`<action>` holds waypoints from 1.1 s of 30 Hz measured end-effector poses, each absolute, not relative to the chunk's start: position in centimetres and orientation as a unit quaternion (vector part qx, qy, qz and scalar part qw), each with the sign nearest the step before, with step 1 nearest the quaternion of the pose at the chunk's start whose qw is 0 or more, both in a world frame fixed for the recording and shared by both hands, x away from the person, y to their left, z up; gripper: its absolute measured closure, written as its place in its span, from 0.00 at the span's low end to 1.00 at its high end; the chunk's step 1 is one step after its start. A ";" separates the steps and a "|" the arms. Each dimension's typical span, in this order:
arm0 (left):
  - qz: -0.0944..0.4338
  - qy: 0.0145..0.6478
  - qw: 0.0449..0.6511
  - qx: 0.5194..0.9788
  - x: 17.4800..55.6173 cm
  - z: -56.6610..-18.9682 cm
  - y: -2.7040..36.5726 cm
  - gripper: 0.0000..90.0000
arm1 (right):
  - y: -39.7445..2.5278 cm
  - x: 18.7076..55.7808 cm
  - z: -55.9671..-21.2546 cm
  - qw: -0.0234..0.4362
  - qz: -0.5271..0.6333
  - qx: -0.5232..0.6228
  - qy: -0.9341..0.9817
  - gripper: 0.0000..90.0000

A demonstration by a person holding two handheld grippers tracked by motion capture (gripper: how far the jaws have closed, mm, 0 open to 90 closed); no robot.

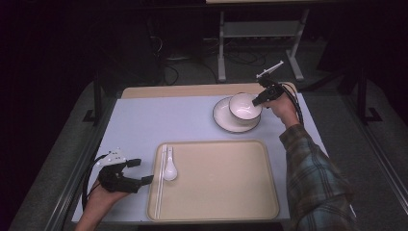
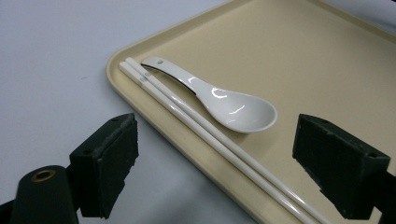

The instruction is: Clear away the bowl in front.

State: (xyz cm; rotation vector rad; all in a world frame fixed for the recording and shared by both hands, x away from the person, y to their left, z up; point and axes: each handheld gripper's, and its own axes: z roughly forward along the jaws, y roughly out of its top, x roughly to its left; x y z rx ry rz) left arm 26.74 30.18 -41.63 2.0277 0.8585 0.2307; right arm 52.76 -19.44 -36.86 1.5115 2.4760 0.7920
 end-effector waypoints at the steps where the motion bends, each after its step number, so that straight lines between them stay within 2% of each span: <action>1: 0.093 0.347 0.447 0.819 26.7 -41.6 30.2 0.15 | -19.5 52.6 -36.7 0.067 0.263 0.498 0.824 0.93; 14: 0.094 0.349 0.450 0.816 26.7 -41.5 30.3 0.15 | -19.0 49.1 -36.3 0.050 0.257 0.457 0.850 0.93; 33: 0.096 0.347 0.450 0.818 26.6 -41.5 30.1 0.15 | -12.9 43.9 -36.7 0.017 0.267 0.366 0.891 0.93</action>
